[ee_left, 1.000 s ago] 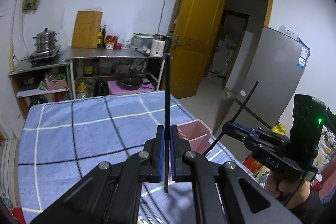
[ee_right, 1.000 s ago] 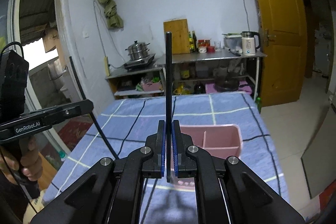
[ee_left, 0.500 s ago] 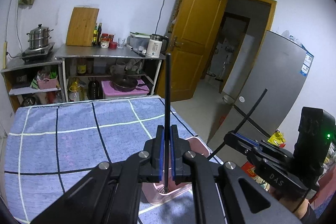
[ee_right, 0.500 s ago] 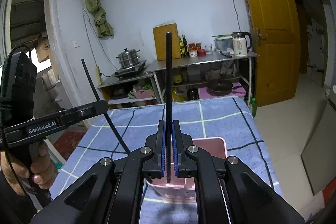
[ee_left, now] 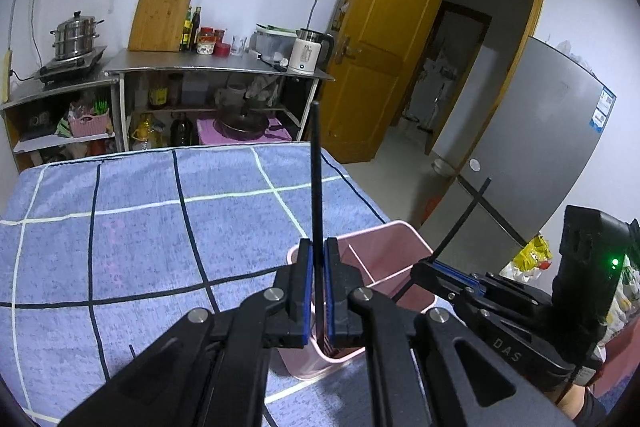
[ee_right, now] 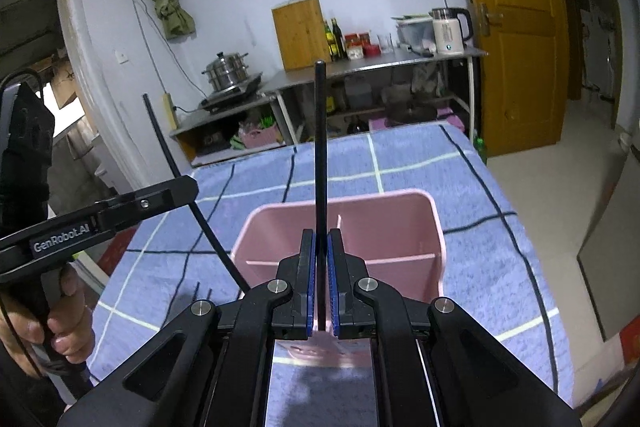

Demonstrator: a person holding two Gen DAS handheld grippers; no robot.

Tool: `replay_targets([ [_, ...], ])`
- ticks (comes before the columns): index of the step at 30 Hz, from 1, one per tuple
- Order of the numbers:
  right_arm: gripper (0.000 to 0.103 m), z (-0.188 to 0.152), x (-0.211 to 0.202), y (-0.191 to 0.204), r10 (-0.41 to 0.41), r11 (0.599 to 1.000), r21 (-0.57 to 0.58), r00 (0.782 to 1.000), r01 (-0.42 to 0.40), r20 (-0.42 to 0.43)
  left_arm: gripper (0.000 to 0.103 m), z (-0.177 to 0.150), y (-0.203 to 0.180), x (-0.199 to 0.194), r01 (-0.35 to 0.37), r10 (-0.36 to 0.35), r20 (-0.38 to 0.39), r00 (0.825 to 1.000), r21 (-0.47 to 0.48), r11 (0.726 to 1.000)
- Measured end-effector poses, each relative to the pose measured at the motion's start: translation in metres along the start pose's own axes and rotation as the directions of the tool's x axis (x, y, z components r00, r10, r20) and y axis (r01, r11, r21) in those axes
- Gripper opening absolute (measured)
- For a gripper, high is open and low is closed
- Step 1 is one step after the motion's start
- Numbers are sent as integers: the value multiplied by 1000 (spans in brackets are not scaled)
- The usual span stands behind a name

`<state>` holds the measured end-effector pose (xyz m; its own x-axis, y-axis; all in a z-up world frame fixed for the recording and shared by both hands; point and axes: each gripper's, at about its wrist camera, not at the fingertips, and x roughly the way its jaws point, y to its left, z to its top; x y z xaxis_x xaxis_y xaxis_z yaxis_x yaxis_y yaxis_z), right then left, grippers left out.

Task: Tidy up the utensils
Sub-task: 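Open both tools to drop the chopsticks into the pink holder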

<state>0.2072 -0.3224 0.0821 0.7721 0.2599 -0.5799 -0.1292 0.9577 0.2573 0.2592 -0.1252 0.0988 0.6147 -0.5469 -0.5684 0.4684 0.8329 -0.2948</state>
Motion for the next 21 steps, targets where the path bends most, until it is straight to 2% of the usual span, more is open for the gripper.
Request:
replay_targets([
  [6,7,-1,-1,-3,-25,1000,6,1000,26,-8,7,-4,-2,-2,-8,8,-2,1000,18,1000],
  [8,12,-1,-3,-3,-34,999,7,999,34,-6,12,-5,-3,-5,-6,6,5,1000,20,1000],
  [9,16,-1,-5,-3,-41,999,8,999,41,-6,18,-5,-4,-7,-8,8,9,1000,22,1000],
  [12,18,-1,-11,-3,-43,999,9,999,43,3,26,-4,-4,-14,-6,5,23,1000,22,1000],
  [16,23,-1,-22,-2,-46,999,20,999,46,20,28,-6,-1,-29,-6,6,48,999,7,1000],
  [21,23,-6,-37,0,-47,999,30,998,45,44,33,-17,6,-54,-21,21,82,996,-7,1000],
])
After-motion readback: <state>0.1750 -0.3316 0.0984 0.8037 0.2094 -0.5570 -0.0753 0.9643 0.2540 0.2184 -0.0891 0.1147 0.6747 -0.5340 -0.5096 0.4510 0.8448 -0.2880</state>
